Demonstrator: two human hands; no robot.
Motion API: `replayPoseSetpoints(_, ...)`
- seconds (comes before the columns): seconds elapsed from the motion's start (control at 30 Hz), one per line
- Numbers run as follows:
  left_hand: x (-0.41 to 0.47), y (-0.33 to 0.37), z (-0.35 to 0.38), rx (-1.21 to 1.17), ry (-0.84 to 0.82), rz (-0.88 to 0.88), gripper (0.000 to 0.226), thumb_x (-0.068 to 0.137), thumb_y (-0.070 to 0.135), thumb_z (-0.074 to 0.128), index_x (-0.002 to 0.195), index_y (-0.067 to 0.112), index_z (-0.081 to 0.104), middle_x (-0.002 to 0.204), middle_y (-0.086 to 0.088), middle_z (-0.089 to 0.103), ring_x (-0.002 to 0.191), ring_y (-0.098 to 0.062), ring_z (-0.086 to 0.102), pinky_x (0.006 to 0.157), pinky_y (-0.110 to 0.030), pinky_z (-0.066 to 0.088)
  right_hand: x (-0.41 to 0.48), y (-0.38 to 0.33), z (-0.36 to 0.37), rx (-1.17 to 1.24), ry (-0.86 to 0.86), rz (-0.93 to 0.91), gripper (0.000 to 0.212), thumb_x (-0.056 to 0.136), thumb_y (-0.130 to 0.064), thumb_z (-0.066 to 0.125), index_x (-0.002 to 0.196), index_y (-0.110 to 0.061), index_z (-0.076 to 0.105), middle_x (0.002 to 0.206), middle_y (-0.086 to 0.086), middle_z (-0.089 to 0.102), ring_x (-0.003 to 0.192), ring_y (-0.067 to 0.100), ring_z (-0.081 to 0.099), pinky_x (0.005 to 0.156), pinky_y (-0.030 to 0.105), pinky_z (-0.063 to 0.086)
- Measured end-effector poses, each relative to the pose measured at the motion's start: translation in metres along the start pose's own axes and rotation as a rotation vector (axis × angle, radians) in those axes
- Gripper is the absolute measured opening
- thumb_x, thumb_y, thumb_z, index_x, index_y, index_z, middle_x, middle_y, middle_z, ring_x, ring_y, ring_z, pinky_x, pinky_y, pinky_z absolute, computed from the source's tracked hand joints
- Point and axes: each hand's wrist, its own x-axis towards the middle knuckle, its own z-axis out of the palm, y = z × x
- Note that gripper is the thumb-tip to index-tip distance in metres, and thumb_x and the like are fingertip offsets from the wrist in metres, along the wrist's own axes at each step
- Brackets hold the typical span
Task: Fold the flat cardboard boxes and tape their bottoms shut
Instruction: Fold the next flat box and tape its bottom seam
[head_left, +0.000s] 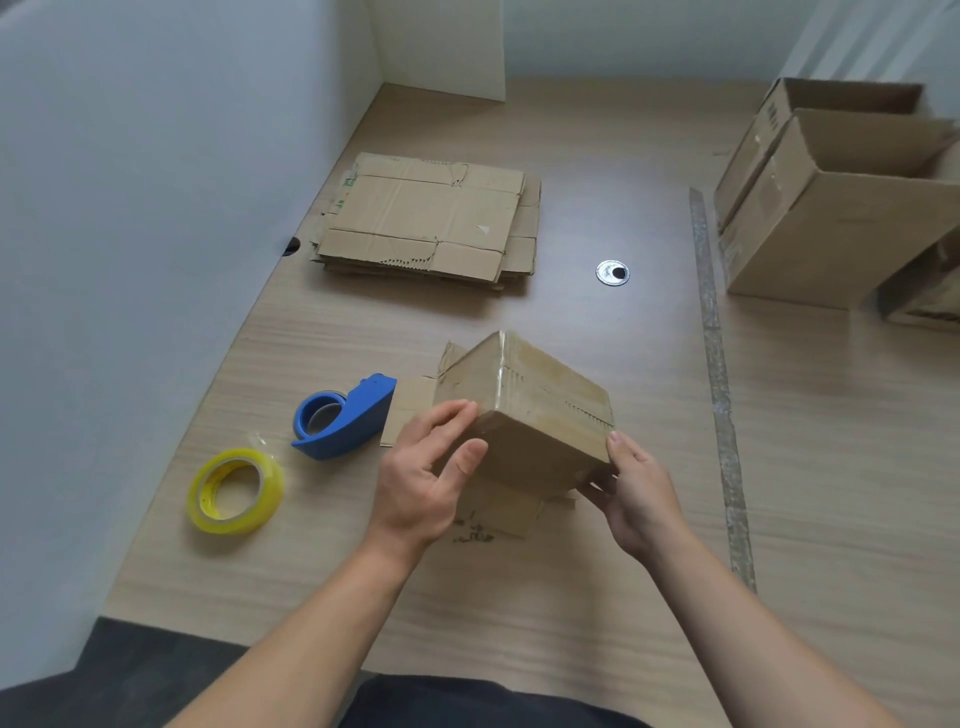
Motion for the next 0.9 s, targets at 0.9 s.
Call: replayPoseSetpoints(0.9, 0.057, -0.003, 0.011, 0.055, 0.216, -0.066, 0.018, 0.090, 0.016, 0.072, 0.107, 0.013, 0.076, 0.104, 0.005, 0.069, 0.093, 0.008, 0.062, 0.085, -0.015, 0.050, 0.000, -0.017, 0.011, -0.030, -0.009, 0.022, 0.030, 0.104, -0.026, 0.050, 0.092, -0.017, 0.076, 0.077, 0.002, 0.069, 0.076, 0.023, 0.068, 0.078, 0.043, 0.061)
